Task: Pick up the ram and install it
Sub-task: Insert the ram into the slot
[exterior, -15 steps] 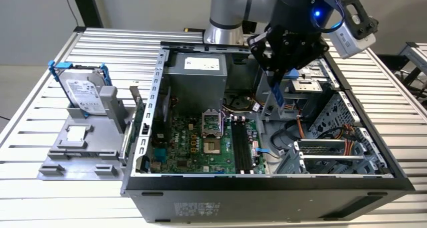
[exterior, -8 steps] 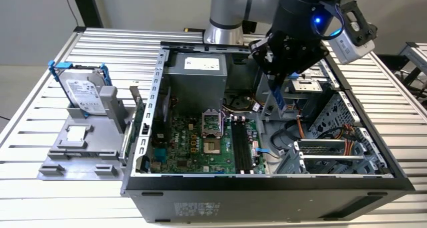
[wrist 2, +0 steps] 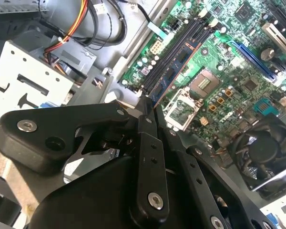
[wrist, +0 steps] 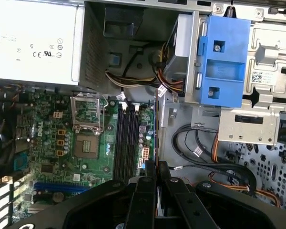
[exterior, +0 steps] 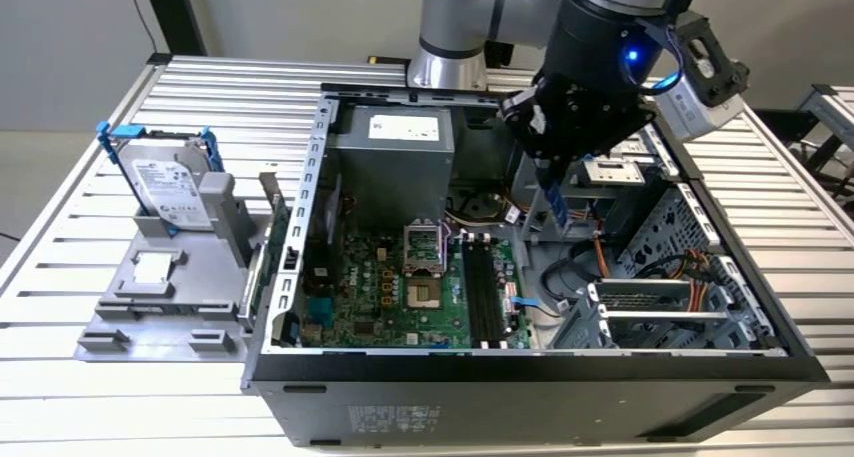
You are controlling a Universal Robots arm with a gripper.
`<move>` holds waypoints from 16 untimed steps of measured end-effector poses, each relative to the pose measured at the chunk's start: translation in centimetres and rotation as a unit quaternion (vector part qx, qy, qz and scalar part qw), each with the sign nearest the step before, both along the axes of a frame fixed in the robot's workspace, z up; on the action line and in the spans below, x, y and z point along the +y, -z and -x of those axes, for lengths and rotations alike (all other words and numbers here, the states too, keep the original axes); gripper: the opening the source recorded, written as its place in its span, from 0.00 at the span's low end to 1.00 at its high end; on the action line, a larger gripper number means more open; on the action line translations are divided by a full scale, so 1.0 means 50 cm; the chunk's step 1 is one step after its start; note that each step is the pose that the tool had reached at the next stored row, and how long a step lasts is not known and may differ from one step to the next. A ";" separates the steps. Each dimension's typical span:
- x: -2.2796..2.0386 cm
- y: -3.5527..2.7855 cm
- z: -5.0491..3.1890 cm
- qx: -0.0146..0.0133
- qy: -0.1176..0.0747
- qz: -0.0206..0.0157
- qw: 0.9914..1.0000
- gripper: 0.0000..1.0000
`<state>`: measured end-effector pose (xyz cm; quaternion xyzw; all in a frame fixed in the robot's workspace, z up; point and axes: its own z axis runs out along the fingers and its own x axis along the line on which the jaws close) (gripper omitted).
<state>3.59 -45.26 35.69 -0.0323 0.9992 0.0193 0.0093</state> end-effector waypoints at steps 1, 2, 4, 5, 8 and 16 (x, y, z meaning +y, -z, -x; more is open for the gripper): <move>0.0000 0.004 0.000 0.000 0.000 0.000 1.000 0.00; 0.0000 0.007 0.000 0.000 0.000 0.000 1.000 0.00; 0.0001 0.014 0.000 0.000 0.000 0.000 1.000 0.00; 0.0000 0.018 0.000 0.000 0.000 0.000 1.000 0.00; 0.0000 0.029 0.000 0.000 0.000 0.000 1.000 0.00; 0.0000 0.058 0.000 0.000 0.001 0.000 1.000 0.00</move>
